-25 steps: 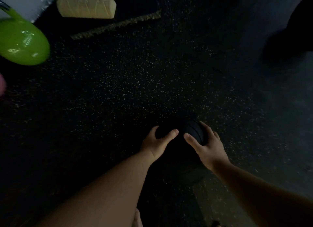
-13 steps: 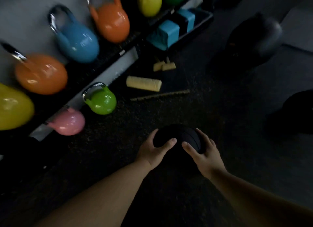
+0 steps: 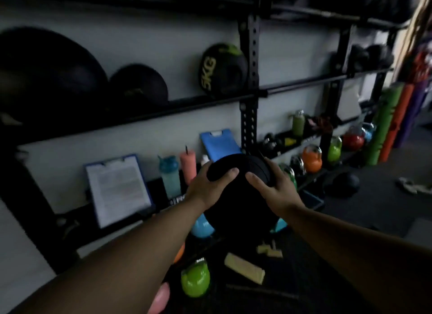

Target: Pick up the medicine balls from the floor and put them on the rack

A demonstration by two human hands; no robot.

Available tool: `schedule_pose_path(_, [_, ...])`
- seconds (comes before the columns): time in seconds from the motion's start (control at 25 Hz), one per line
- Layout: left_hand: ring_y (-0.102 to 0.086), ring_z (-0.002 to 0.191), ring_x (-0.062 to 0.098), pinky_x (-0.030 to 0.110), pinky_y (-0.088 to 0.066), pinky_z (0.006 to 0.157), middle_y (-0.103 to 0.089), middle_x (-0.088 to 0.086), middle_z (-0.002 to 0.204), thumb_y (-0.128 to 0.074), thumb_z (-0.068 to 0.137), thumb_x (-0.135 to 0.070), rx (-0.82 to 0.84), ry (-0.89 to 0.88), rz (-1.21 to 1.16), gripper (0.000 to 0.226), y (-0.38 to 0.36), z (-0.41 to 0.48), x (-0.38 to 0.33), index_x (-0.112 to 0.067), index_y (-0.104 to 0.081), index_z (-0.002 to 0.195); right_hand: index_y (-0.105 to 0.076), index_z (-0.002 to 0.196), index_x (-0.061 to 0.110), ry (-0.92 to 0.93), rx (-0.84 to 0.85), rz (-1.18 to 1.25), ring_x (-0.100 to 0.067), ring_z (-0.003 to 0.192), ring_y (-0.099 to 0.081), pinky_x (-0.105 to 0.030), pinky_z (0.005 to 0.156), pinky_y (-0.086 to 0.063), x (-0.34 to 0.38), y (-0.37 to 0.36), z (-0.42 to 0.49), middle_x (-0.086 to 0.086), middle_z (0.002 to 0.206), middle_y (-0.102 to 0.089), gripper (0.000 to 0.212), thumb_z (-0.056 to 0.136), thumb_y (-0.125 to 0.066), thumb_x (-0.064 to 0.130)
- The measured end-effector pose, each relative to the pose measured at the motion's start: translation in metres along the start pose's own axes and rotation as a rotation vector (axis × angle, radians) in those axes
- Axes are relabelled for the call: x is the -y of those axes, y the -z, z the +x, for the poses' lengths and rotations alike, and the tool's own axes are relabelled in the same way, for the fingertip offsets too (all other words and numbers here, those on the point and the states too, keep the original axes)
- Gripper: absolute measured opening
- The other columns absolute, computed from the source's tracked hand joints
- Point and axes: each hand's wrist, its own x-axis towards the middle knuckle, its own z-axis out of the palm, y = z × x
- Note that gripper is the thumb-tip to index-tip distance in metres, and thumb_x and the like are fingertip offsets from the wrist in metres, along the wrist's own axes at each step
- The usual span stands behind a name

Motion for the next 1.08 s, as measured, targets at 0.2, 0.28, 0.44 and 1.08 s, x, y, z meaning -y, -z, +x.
schedule_pose_path(0.2, [-0.055,0.136,0.02,0.021,-0.038,0.097,-0.06,-0.002,0.143,-0.076,0.083,-0.064,-0.16,-0.241,-0.021,0.086,0.137,0.016,-0.127,-0.028,-0.047,0.155,-0.039,0.157,0.035,0.257,-0.07,0.057,-0.027,0.139,-0.05,-0.042,0.115,-0.042,0.179,-0.002,0.055,-0.008,0.154,-0.049,0.111,0.064,-0.062,0.09])
schedule_pose_path(0.28, [-0.053,0.14,0.021,0.02,-0.037,0.1,-0.058,-0.002,0.148,-0.076,0.082,-0.065,-0.199,-0.319,0.011,0.092,0.172,0.024,-0.159,-0.029,-0.041,0.159,-0.036,0.158,0.039,0.338,-0.085,0.095,-0.027,0.139,-0.049,-0.046,0.114,-0.044,0.223,-0.003,0.071,-0.005,0.156,-0.046,0.109,0.065,-0.061,0.092])
schedule_pose_path(0.44, [-0.054,0.139,0.022,0.029,-0.043,0.107,-0.054,0.0,0.155,-0.075,0.079,-0.071,-0.253,-0.394,0.033,0.1,0.211,0.05,-0.194,-0.033,-0.034,0.162,-0.033,0.158,0.04,0.417,-0.083,0.151,-0.028,0.137,-0.051,-0.048,0.111,-0.047,0.269,-0.009,0.108,-0.004,0.156,-0.044,0.111,0.065,-0.061,0.094])
schedule_pose_path(1.08, [-0.072,0.11,0.017,0.037,-0.058,0.099,-0.075,-0.005,0.122,-0.076,0.059,-0.087,-0.87,-0.515,0.118,0.091,0.354,0.172,-0.328,-0.032,-0.07,0.131,-0.034,0.16,0.03,0.862,0.208,0.468,-0.022,0.137,-0.05,-0.041,0.113,-0.045,0.486,-0.077,0.333,-0.003,0.157,-0.046,0.115,0.066,-0.068,0.086])
